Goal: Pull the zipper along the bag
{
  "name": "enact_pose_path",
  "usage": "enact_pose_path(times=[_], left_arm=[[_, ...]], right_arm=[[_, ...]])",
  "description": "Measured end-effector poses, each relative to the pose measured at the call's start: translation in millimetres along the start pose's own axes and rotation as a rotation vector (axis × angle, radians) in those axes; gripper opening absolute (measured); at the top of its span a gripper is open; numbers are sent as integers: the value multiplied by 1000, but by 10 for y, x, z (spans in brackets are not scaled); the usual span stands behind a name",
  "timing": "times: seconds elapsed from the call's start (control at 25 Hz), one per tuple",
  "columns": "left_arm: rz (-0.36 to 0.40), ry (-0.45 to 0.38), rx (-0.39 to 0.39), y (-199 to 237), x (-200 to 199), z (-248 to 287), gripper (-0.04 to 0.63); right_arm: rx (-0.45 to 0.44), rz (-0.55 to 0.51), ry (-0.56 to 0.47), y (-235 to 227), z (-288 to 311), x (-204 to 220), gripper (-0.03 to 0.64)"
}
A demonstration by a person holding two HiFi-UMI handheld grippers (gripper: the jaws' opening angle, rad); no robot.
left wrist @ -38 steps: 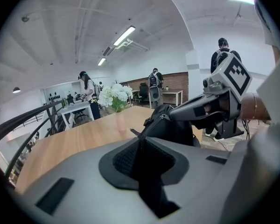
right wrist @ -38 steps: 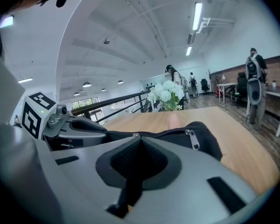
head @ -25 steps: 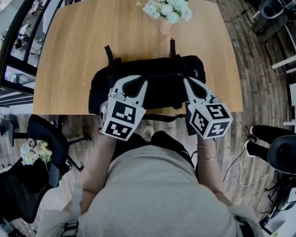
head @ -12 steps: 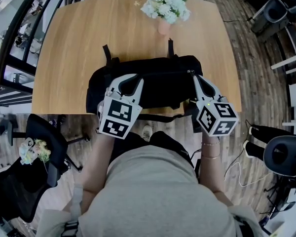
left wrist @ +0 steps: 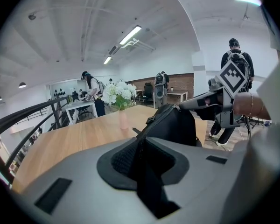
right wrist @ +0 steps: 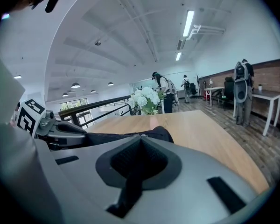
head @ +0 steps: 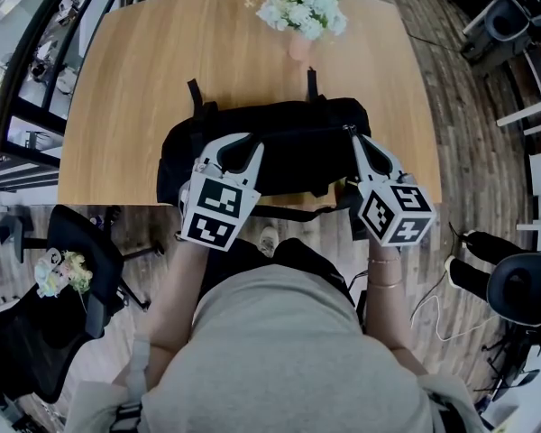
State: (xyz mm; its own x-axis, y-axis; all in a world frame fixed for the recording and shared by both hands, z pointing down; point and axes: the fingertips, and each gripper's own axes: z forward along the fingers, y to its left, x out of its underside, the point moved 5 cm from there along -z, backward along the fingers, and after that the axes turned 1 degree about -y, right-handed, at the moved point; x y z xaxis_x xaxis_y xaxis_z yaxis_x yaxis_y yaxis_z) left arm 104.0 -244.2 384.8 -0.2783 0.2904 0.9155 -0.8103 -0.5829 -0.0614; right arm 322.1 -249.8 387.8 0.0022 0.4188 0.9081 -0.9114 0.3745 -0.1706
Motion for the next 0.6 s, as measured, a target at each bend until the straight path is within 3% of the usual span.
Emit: enact_pose_path(times=[0.28,0.6], left_arm=[[-2,9,-17,-65,37,-7,81],[-31,15,-4,-89,85,-68,124]], right_arm=[[12,-32,-4,39,-8,33,15],[-46,-26,20,180,-55,88,38]])
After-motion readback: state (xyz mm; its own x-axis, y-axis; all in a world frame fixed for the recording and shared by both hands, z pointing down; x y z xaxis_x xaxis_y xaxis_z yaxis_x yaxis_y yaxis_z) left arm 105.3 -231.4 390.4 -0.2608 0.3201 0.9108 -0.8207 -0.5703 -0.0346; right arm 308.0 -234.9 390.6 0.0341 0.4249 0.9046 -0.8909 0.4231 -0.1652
